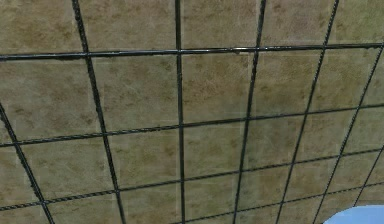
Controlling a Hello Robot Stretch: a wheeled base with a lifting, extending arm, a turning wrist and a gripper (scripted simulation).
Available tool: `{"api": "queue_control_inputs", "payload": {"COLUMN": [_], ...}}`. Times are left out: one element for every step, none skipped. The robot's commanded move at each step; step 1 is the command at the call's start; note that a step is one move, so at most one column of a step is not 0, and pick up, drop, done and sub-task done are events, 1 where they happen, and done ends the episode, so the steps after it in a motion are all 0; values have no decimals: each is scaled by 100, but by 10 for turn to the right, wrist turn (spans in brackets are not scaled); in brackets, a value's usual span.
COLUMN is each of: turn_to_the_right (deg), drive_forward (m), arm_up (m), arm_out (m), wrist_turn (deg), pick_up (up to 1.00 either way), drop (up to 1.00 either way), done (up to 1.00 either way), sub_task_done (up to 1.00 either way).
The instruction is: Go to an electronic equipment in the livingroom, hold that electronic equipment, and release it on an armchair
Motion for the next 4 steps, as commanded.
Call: {"api": "queue_control_inputs", "payload": {"turn_to_the_right": [0,0,0,0], "drive_forward": [0,0,0,0], "arm_up": [0,10,30,0], "arm_out": [0,0,0,0], "wrist_turn": [0,0,0,-450], "pick_up": [100,0,0,0], "drop": [0,0,0,0], "done": [0,0,0,0], "sub_task_done": [0,0,0,0]}}
